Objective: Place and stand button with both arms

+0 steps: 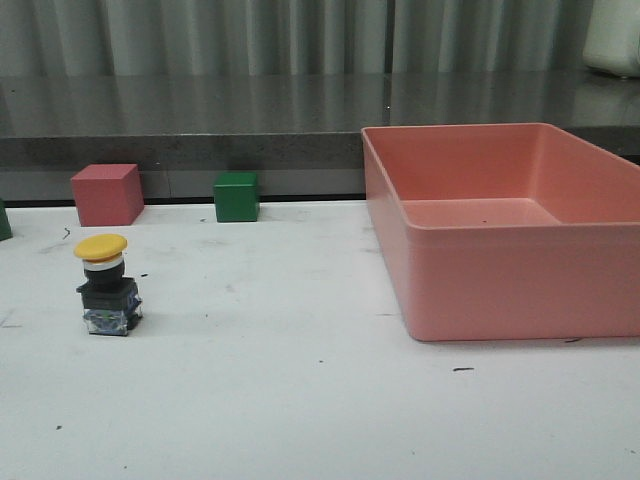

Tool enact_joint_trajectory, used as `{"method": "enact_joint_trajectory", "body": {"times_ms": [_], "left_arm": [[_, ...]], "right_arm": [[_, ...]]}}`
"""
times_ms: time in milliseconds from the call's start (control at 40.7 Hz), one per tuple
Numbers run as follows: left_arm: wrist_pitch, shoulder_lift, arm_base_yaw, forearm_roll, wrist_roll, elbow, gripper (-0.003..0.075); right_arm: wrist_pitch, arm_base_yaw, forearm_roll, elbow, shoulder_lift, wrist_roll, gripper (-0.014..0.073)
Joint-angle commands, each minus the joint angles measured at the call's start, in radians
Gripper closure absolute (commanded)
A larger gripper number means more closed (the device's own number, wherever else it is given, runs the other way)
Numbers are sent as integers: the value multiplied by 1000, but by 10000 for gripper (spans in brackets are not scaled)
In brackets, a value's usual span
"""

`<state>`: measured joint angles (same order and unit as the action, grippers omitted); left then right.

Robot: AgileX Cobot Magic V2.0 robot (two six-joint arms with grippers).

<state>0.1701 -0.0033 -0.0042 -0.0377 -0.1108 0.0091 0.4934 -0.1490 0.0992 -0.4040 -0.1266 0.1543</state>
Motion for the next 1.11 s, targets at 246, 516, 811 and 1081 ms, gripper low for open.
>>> {"method": "enact_joint_trajectory", "body": {"times_ms": [246,516,811,1081], "left_arm": [[-89,-23,2,-9,-7,14,740],[-89,-23,2,-9,-7,14,740],[-89,-23,2,-9,-7,14,740],[-89,-23,2,-9,-7,14,740]], "right_arm": [[-264,62,-21,176,48,-11,655],[-376,111,-56,411,139,-11,655],[-321,111,-59,428,155,-11,655],[-321,111,-59,428,155,-11,655]]}}
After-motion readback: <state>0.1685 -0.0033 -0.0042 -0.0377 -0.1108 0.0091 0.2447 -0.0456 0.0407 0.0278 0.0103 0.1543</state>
